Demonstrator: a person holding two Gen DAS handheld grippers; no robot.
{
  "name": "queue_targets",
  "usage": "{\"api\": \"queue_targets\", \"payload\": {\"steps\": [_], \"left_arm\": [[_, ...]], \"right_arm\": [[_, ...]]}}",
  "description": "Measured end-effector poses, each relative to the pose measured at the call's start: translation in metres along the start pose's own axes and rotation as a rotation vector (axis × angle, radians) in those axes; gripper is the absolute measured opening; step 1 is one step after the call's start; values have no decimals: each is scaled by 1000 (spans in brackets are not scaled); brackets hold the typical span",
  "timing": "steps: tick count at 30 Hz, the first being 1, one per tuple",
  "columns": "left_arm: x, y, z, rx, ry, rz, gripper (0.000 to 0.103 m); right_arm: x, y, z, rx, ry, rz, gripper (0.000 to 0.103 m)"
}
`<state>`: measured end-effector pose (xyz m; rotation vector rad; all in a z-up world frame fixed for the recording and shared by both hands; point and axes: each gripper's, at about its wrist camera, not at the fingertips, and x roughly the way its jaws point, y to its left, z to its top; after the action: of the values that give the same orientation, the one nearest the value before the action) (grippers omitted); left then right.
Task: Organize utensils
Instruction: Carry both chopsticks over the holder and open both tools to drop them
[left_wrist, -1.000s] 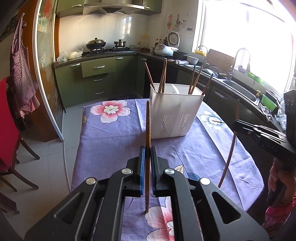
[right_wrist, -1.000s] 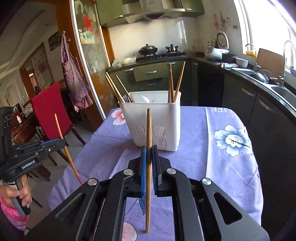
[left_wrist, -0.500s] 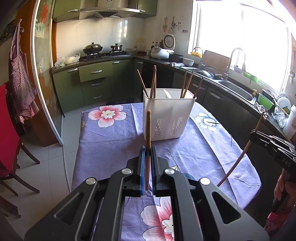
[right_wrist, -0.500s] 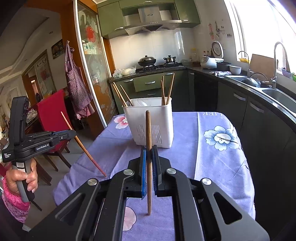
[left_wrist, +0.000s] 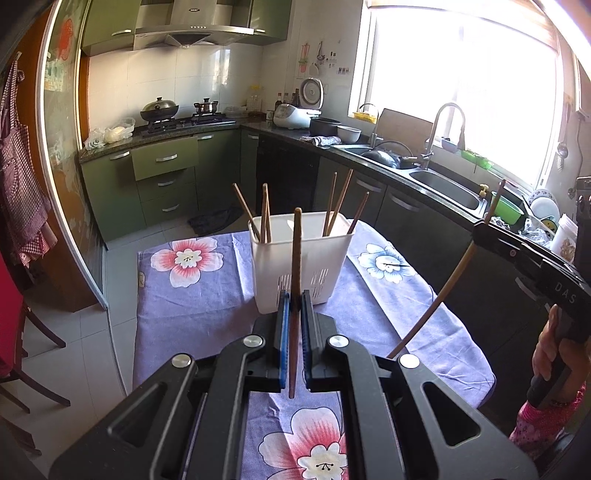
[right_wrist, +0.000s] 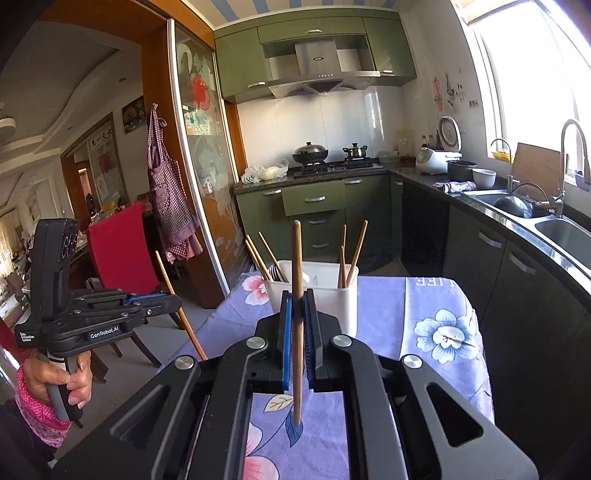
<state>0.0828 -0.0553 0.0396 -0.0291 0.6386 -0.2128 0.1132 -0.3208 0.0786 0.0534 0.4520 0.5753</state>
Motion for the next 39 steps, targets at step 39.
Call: {"api": "queue_targets", "payload": {"steps": [39], "left_arm": [[132, 3, 122, 28, -44, 93, 6]], "right_arm": [[174, -40, 120, -3, -23, -61, 7]]}}
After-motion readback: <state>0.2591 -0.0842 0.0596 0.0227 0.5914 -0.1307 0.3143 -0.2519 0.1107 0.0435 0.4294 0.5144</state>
